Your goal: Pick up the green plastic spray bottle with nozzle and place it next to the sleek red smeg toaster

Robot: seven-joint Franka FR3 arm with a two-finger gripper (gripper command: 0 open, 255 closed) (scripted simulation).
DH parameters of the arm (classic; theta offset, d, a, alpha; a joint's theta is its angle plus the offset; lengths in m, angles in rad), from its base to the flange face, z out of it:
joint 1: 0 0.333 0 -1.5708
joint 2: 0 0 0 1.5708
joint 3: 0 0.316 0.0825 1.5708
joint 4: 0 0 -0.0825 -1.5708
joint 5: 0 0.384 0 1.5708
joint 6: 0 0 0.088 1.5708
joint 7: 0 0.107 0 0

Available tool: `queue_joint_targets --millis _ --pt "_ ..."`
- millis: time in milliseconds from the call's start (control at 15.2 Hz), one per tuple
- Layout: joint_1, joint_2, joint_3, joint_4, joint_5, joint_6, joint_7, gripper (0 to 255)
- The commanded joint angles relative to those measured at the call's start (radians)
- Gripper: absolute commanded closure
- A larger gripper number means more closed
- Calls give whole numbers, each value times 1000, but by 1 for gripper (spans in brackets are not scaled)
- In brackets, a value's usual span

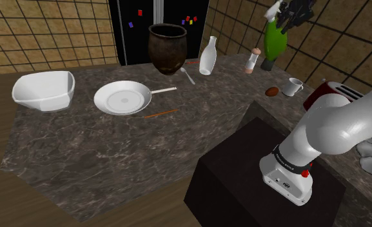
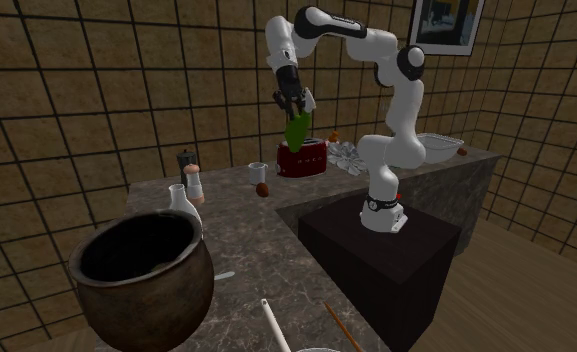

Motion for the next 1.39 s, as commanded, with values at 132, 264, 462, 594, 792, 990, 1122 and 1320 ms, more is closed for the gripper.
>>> queue_joint_targets --millis 132,264,462,594,792,990,1122,1320 --pt "-70 -117 14 -58 -63 -60 -14 255" --pt "-103 -168 16 -76 -90 -95 -24 255" --pt "-150 -237 13 -93 -131 -152 -45 255" --pt "-179 -280 7 -98 -159 -193 -62 255" --pt "-218 -337 -5 -97 -201 -258 -92 255" --pt "-252 -388 -22 -83 -245 -325 -126 255" --pt "-272 -418 -35 -68 -277 -370 -152 255" --pt "-296 -457 -57 -37 -326 -439 -195 255"
